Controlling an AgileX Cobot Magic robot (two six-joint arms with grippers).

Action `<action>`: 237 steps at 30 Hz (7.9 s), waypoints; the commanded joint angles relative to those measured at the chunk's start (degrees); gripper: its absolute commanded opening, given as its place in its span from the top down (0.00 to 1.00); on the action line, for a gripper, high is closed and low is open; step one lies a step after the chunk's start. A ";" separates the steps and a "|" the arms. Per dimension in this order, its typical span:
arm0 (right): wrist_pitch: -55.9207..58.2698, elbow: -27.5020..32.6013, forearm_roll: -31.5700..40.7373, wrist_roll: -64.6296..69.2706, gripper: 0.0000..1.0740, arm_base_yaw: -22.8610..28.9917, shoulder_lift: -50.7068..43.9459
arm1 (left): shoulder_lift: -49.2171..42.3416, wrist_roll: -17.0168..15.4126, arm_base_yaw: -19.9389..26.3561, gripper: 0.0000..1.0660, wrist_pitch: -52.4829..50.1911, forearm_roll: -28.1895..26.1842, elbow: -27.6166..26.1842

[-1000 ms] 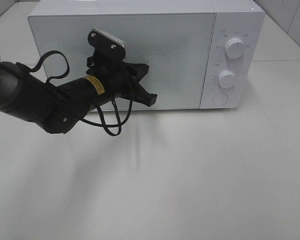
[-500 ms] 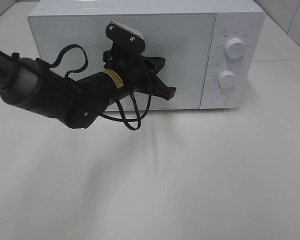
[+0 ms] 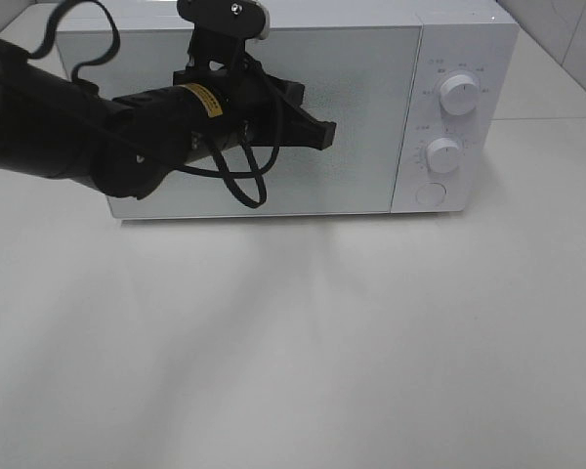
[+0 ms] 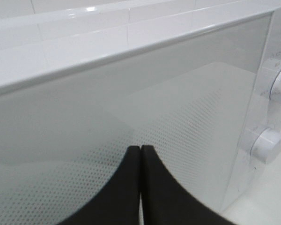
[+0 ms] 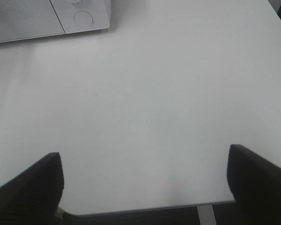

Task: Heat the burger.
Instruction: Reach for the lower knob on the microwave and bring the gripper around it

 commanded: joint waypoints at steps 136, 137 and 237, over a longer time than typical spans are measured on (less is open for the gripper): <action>-10.66 -1.60 -1.32 -2.23 0.16 -0.23 8.19 | -113.39 -1.38 43.72 0.05 89.84 2.23 34.43; -10.66 -1.60 -1.32 -2.23 0.16 -0.23 8.19 | -113.39 -1.38 43.72 0.05 89.84 2.23 34.43; -137.57 -10.94 28.25 -13.98 0.17 23.66 116.20 | -113.39 -1.38 43.72 0.05 89.84 2.23 34.43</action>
